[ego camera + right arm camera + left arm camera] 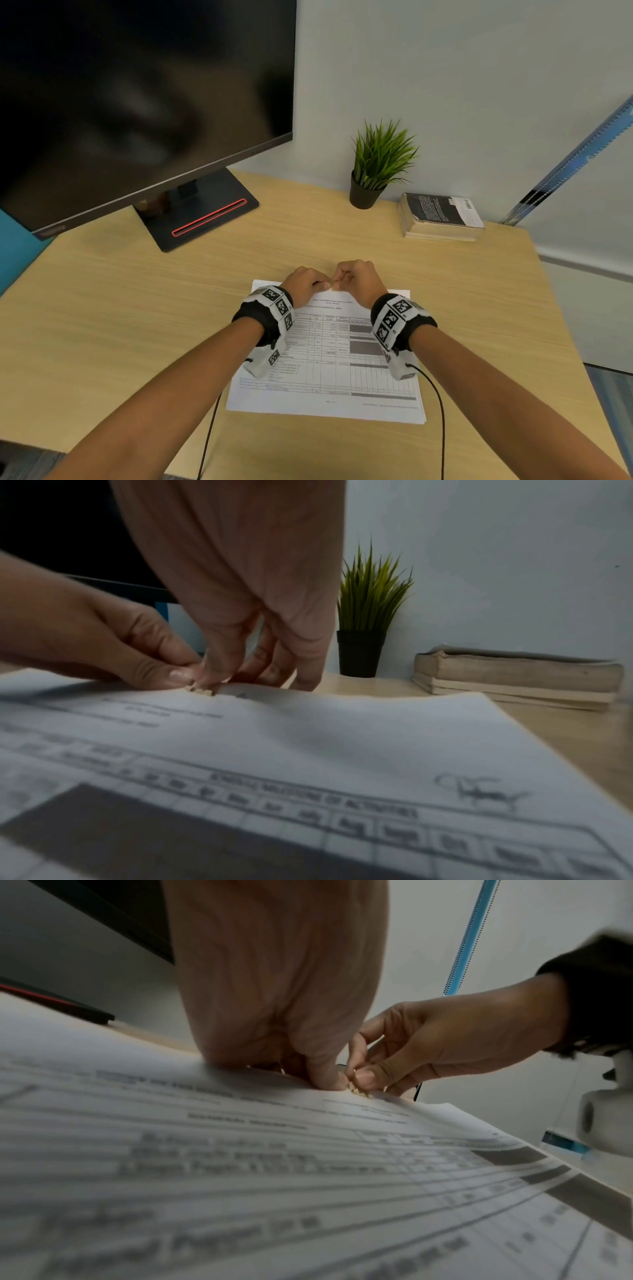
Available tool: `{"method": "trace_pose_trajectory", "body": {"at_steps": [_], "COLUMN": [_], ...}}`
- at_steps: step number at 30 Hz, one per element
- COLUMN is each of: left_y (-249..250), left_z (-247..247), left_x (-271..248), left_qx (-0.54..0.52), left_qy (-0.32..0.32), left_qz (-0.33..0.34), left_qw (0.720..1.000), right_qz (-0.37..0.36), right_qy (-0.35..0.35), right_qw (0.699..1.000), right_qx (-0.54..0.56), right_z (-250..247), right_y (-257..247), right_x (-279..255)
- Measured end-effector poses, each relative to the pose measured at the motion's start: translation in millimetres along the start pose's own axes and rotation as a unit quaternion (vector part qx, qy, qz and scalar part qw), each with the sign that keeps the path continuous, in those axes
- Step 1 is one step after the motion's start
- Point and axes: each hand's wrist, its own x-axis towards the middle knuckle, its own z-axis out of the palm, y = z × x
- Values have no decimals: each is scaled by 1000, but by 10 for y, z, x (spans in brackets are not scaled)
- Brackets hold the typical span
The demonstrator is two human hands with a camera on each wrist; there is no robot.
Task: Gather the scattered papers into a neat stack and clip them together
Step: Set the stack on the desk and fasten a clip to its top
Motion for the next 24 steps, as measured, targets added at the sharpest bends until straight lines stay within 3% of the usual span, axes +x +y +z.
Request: {"method": "trace_pose_trajectory", "body": {"at_steps": [4, 7, 12, 14, 20, 24], "left_y": [27, 35, 89, 109, 119, 65], "left_z": [-7, -20, 13, 27, 58, 75], "left_x": [8, 10, 9, 9, -4, 13], "left_qx": [-1, 2, 39, 59, 95, 147], "left_qy": [6, 15, 8, 20, 71, 87], "left_qz": [-3, -3, 16, 31, 54, 12], "left_qw": [1000, 1000, 999, 998, 991, 985], "right_qz": [-27, -51, -4, 29, 55, 27], "right_qy": [-20, -72, 56, 61, -46, 3], "right_qw": [999, 995, 996, 997, 984, 969], "right_qx": [26, -41, 69, 34, -161, -244], "right_z": [-10, 11, 88, 103, 35, 79], "right_y": [81, 136, 210, 209, 125, 143], "right_x": [-116, -261, -335, -302, -175, -259]}}
